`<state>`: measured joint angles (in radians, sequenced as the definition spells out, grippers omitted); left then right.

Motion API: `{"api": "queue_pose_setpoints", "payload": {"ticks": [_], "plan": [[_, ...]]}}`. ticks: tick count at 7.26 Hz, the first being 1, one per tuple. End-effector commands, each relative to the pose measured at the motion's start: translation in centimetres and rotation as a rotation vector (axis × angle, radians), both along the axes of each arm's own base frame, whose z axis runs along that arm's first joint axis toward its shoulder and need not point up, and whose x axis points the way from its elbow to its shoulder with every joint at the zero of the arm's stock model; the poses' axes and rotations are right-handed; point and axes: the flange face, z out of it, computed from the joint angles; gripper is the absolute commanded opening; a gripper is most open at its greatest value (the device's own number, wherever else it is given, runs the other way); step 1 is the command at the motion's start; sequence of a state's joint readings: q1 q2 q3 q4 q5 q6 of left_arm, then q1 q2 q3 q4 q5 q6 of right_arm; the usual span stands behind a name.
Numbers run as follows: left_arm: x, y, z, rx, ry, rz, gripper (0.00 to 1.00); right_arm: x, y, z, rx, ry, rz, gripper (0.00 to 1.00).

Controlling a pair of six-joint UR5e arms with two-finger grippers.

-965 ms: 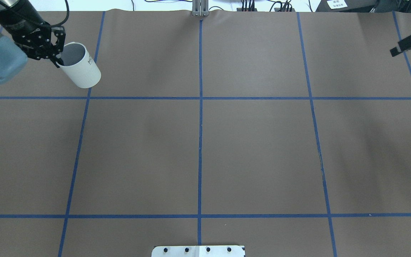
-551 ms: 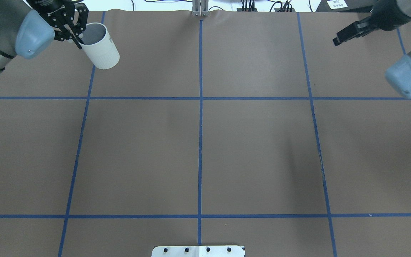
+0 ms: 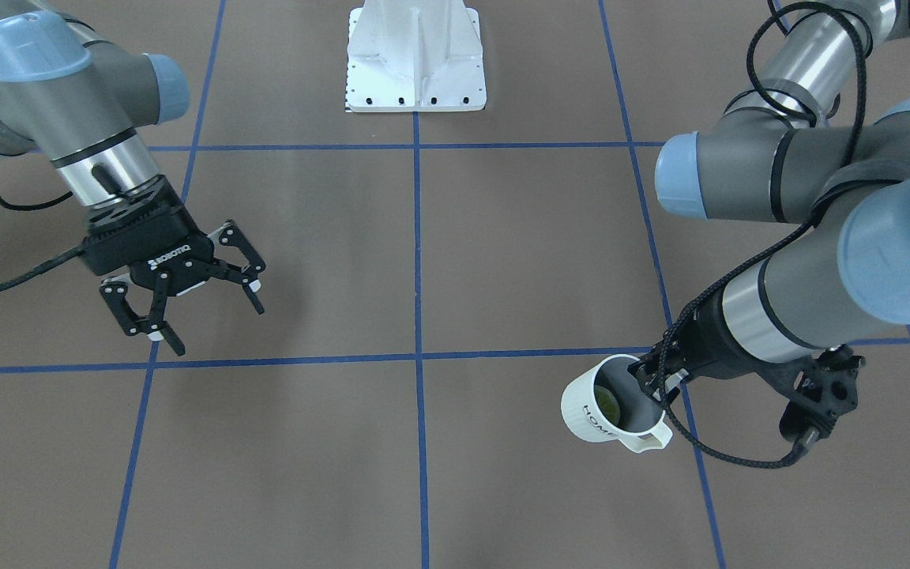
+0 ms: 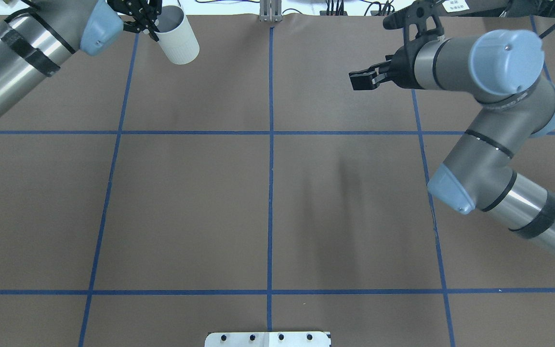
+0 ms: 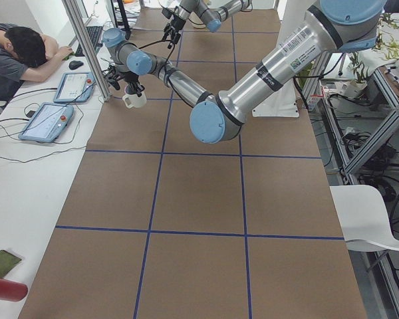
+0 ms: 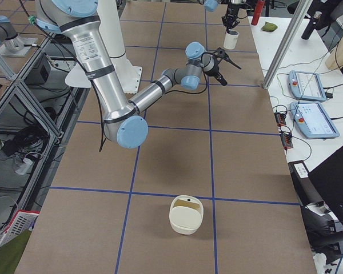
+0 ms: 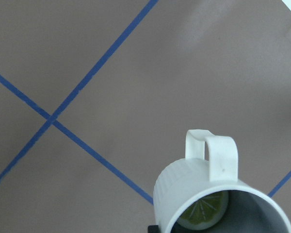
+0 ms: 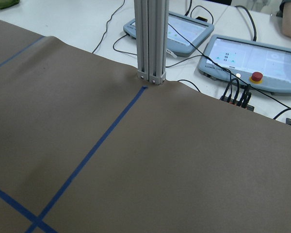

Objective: Left arm hands cup to right arm to dump lemon

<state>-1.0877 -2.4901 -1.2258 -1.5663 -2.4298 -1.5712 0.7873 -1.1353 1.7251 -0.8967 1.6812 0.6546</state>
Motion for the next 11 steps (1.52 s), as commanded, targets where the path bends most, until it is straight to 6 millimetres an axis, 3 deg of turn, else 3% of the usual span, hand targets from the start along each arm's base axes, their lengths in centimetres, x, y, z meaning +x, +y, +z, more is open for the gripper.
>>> {"api": "queue_pose_setpoints", "payload": {"ticks": [1, 4, 7, 11], "plan": [[4.1, 0.6, -2.7, -0.054, 0.012, -0.001, 0.0, -4.7, 3.5, -0.9, 0.094, -0.027, 0.053, 1.0], [8.7, 2.8, -6.3, -0.077, 0.056, 0.001, 0.0, -8.4, 6.1, -3.6, 0.146, -0.035, 0.105, 0.99], [10.8, 3.1, -8.2, -0.065, 0.094, 0.001, 0.0, -10.4, 7.7, -5.1, 0.258, 0.038, 0.1, 0.99], [14.5, 6.2, -13.2, -0.047, 0.13, 0.048, 0.0, -11.7, 7.8, -4.7, 0.254, 0.052, 0.107, 0.99]]}}
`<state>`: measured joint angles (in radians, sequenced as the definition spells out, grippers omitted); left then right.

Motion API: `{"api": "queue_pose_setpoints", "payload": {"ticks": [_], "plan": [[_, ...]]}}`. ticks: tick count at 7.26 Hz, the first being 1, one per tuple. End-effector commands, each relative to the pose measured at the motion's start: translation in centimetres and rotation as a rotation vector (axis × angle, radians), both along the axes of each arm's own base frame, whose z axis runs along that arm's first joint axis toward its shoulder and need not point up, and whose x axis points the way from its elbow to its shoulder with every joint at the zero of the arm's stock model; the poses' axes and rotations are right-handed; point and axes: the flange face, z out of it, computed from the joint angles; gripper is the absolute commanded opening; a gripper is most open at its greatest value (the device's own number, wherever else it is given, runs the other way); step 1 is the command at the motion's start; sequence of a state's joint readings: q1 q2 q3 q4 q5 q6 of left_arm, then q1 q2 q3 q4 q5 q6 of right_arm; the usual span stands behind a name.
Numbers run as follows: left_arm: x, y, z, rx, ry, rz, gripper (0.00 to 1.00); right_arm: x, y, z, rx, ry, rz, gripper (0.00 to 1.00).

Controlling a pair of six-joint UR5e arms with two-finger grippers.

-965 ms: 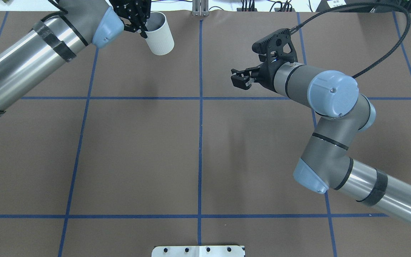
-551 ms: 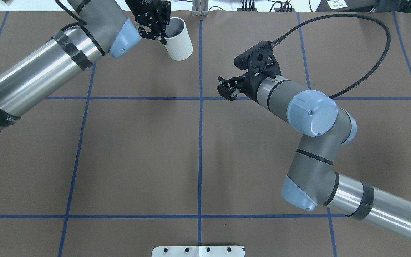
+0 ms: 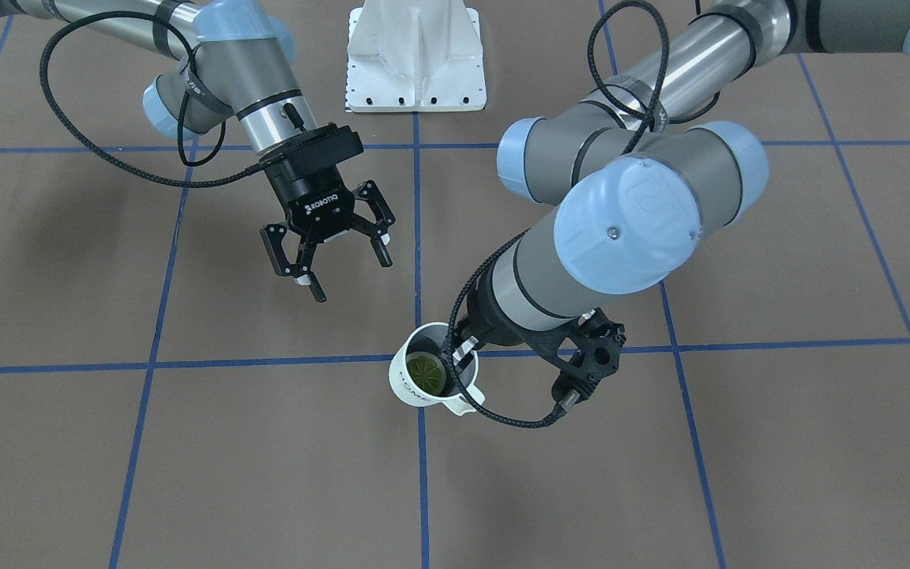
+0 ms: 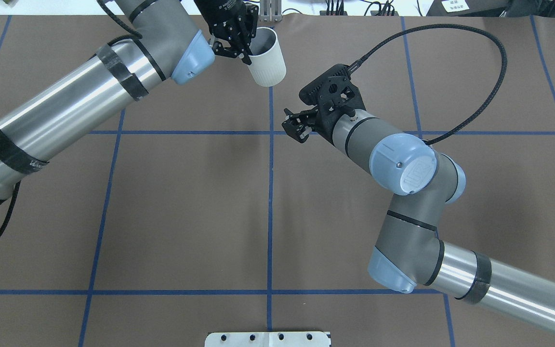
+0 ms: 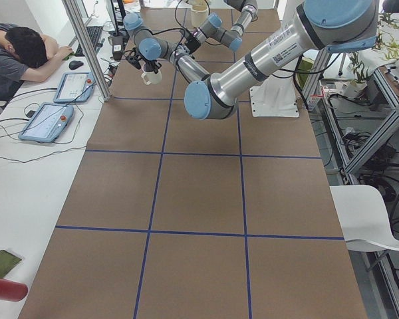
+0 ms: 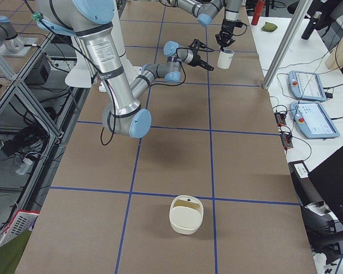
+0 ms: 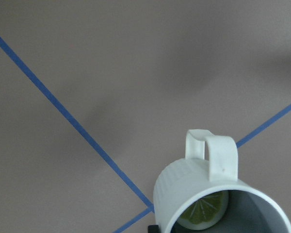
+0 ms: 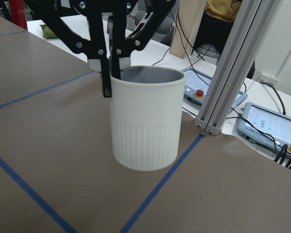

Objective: Left arm hands cup to right arm to dump lemon

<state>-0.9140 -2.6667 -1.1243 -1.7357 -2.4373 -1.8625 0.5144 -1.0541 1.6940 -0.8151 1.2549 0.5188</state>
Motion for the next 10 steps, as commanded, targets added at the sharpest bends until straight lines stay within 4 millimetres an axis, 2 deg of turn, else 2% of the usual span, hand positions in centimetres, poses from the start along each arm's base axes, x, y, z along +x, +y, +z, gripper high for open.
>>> {"api": "queue_pose_setpoints", "payload": {"ticks": [1, 5, 10], "plan": [[2.7, 2.3, -1.8, 0.009, 0.019, 0.036, 0.0, -0.3, 0.1, 0.1, -0.001, 0.003, -0.002, 0.99], [3.7, 4.0, -2.6, -0.004, 0.065, 0.102, 0.0, -0.6, 0.1, 0.5, -0.004, 0.01, -0.002, 0.99], [3.6, 5.2, -3.2, -0.034, 0.112, 0.167, 0.0, -0.7, -0.1, 0.9, -0.005, 0.018, 0.013, 0.99]]}}
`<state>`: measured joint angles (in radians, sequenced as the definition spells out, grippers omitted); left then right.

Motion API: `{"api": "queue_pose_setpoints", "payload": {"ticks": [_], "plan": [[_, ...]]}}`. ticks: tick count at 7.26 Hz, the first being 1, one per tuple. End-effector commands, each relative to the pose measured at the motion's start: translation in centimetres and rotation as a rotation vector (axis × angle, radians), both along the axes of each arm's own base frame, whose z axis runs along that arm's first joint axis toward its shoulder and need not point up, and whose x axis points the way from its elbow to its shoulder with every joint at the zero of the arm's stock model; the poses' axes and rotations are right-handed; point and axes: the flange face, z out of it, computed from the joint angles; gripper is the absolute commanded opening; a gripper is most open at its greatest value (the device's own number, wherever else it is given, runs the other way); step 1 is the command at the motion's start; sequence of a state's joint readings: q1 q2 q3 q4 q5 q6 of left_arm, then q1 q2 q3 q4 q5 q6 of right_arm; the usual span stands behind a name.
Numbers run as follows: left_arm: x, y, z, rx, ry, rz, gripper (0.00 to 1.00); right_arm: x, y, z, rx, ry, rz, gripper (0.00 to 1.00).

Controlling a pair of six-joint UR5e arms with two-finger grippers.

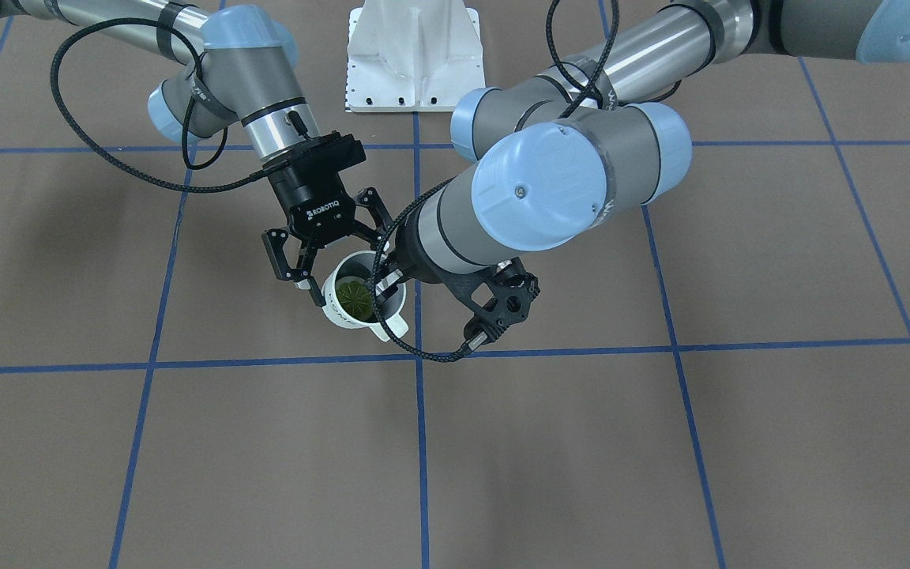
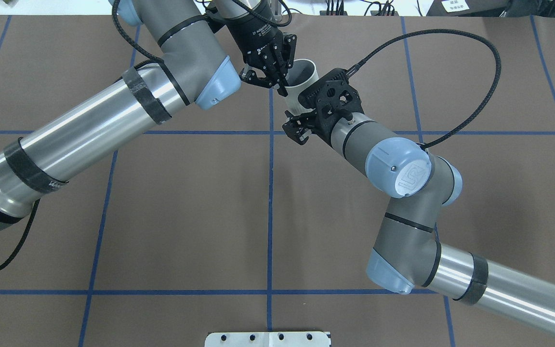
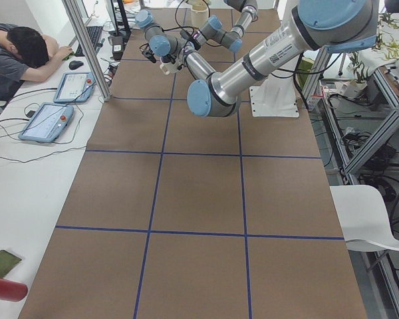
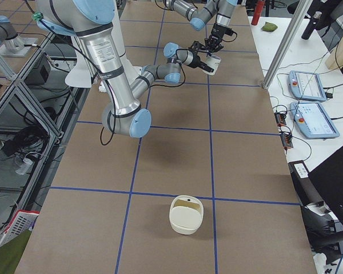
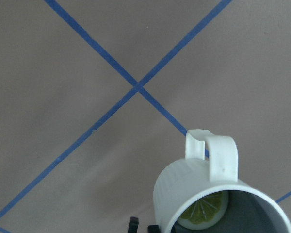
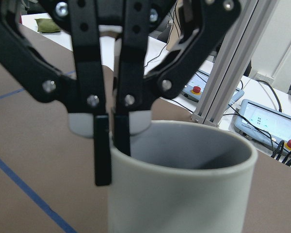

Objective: Left arm hands cup to right arm to dump lemon

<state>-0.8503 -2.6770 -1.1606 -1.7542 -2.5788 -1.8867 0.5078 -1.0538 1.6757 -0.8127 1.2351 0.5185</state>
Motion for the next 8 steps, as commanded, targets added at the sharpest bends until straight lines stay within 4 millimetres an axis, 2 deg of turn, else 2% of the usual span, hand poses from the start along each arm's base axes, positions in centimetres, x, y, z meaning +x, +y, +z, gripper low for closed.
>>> {"api": "queue_pose_setpoints", "payload": {"ticks": [1, 5, 8], "plan": [[-0.08, 0.19, -0.04, -0.001, 0.005, 0.005, 0.0, -0.08, -0.06, 0.15, -0.001, 0.002, 0.002, 0.99], [0.84, 0.96, 0.02, -0.001, 0.005, 0.02, 0.0, -0.05, -0.14, 0.21, -0.001, 0.003, 0.011, 0.99], [0.83, 0.98, -0.12, 0.002, 0.007, 0.02, 0.0, -0.17, -0.21, 0.4, -0.003, 0.007, 0.011, 0.99]]}}
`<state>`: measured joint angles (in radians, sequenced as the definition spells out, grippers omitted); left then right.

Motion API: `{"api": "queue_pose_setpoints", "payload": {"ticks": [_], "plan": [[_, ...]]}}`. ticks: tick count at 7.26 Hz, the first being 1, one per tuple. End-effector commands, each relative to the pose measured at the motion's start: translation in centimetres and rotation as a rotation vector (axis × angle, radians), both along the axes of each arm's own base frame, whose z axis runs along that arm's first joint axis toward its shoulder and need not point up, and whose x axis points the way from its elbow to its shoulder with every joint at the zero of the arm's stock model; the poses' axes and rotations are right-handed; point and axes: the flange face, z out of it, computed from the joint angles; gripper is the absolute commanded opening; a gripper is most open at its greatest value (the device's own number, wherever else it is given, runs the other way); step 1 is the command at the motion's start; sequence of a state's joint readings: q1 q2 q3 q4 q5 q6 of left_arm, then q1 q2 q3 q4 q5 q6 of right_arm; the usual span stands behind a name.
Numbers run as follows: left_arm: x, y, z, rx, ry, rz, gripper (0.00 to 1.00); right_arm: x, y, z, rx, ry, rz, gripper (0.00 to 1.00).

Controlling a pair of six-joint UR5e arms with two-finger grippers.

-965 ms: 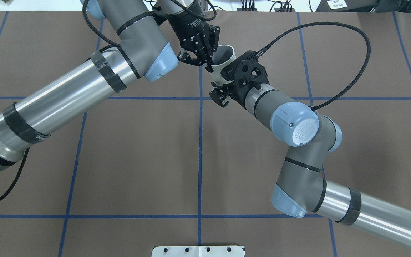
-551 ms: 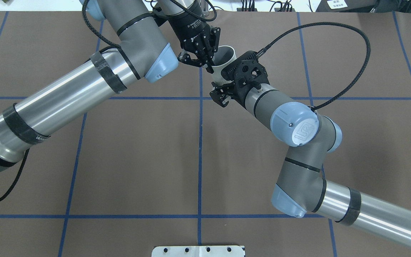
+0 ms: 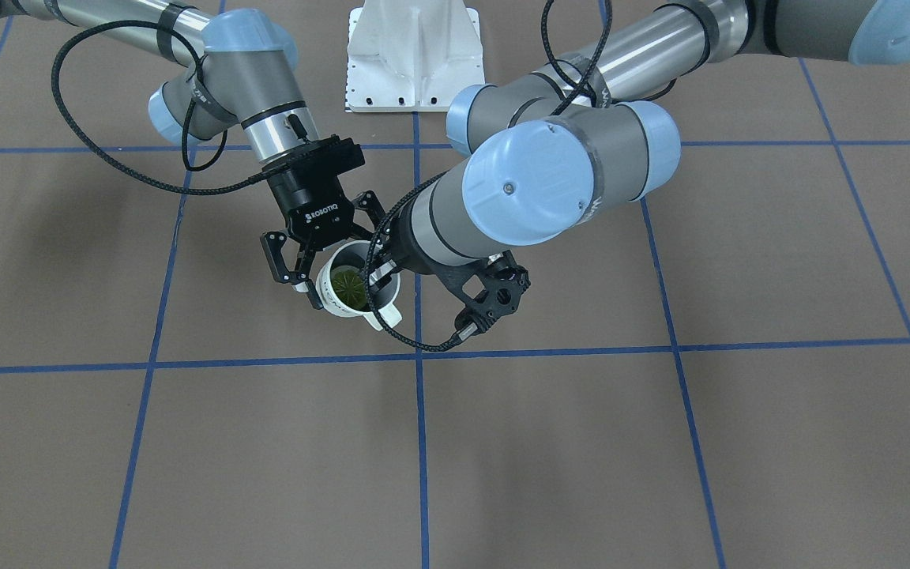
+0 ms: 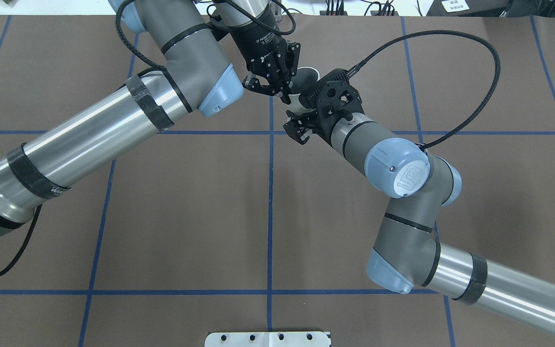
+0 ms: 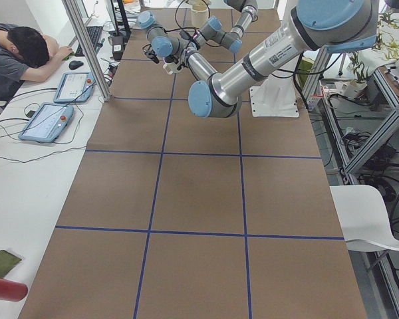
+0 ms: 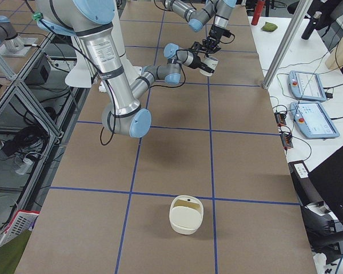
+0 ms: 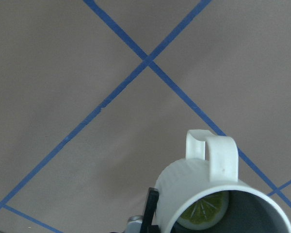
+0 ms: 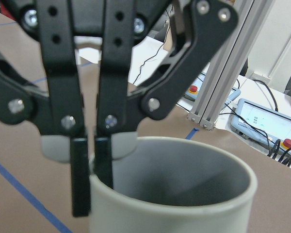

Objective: Left arm hands cup to right arm to dump lemon

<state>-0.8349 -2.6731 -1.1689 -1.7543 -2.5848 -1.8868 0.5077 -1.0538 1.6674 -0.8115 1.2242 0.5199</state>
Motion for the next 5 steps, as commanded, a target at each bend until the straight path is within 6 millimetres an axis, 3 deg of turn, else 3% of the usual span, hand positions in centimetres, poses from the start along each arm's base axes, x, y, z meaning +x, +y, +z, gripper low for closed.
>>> {"api": "queue_pose_setpoints", "payload": {"ticks": [1, 3, 4, 5], "plan": [[-0.11, 0.17, -0.21, 0.003, 0.003, 0.0, 0.0, -0.08, -0.05, 0.13, -0.002, 0.003, 0.0, 0.99], [-0.21, 0.11, -0.21, 0.001, 0.003, 0.0, 0.0, -0.08, -0.05, 0.13, -0.002, 0.003, 0.0, 0.94], [-0.22, 0.12, -0.14, 0.002, 0.002, -0.001, 0.0, -0.02, 0.02, -0.11, -0.007, -0.012, -0.001, 0.43], [-0.3, 0.01, -0.05, 0.014, 0.007, -0.001, 0.47, -0.03, 0.05, -0.13, -0.009, -0.016, -0.003, 0.09]]}}
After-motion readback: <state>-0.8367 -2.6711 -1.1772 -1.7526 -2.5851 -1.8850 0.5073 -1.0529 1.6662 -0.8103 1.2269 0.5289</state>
